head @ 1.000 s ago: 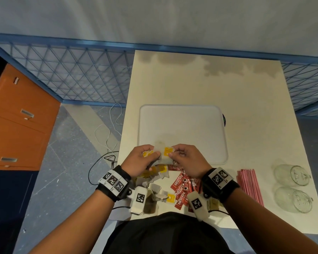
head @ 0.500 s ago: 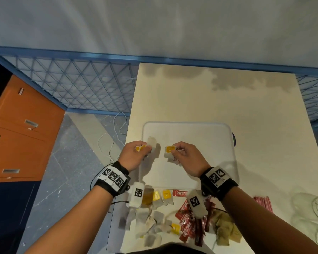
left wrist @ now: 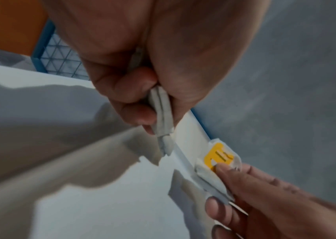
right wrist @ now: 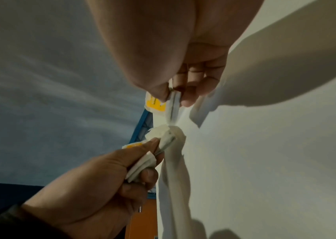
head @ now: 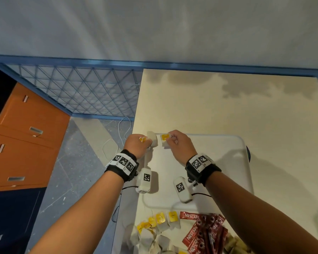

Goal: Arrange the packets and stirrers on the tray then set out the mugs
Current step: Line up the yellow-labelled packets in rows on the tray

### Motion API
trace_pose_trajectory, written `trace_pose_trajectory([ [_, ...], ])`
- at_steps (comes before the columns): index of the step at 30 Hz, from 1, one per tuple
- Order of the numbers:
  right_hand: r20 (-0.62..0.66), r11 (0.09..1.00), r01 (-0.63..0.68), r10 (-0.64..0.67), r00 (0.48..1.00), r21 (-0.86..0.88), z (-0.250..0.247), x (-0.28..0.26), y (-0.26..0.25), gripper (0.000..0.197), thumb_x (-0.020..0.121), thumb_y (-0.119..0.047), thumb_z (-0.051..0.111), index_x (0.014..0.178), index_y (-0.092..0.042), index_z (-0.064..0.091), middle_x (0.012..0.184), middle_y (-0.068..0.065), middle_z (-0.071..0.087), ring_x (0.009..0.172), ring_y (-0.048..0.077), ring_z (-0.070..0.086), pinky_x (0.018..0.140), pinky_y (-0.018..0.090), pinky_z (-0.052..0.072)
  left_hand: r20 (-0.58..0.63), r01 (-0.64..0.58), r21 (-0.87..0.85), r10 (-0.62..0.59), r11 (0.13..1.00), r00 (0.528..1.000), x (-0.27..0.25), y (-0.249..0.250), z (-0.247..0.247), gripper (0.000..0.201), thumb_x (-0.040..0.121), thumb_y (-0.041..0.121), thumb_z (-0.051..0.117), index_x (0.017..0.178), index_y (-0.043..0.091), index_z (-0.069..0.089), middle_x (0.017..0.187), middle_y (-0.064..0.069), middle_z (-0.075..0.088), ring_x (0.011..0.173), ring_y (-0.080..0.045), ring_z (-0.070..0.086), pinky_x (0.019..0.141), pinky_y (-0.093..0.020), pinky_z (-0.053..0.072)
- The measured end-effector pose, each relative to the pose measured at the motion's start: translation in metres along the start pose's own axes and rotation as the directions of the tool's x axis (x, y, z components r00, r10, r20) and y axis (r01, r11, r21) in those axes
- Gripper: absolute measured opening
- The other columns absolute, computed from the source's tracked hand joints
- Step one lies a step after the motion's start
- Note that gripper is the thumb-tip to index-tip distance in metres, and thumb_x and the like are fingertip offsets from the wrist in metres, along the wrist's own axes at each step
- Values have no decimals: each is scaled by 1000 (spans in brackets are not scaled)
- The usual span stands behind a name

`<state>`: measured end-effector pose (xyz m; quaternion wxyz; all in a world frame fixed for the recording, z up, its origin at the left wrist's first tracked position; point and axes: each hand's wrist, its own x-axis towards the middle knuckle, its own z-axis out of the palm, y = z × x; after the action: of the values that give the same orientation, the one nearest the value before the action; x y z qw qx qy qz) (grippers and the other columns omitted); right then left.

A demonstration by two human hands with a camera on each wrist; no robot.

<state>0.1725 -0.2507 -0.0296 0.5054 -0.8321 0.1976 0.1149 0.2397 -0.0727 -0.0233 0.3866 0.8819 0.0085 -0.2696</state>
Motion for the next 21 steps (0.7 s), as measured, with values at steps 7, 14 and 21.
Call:
trace_pose_trajectory([
  [7,-36,998,-35,33,999,-59,13,24,4,13,100,-23,54,104,-21,66,93,-4,68,84,18,60,69,26,39,-46,78,168,-72,983,996,17,7,6,33,85,26,72,58,13,60,59,-3,55,59,-20,50,50,-26,37],
  [14,-96,990,-87,76,992,-108,25,33,6,7,97,-29,59,100,-25,64,91,-1,74,88,24,65,75,31,52,-132,102,182,-78,978,988,19,9,13,31,79,20,73,55,12,56,55,-4,53,55,-22,48,47,-25,32],
  [21,-153,972,-98,66,986,-213,32,32,6,12,94,-38,57,86,-29,59,86,-4,71,84,27,66,76,41,57,-191,122,195,-84,973,978,19,6,18,29,80,22,70,61,8,53,59,-5,53,59,-24,49,49,-28,31],
])
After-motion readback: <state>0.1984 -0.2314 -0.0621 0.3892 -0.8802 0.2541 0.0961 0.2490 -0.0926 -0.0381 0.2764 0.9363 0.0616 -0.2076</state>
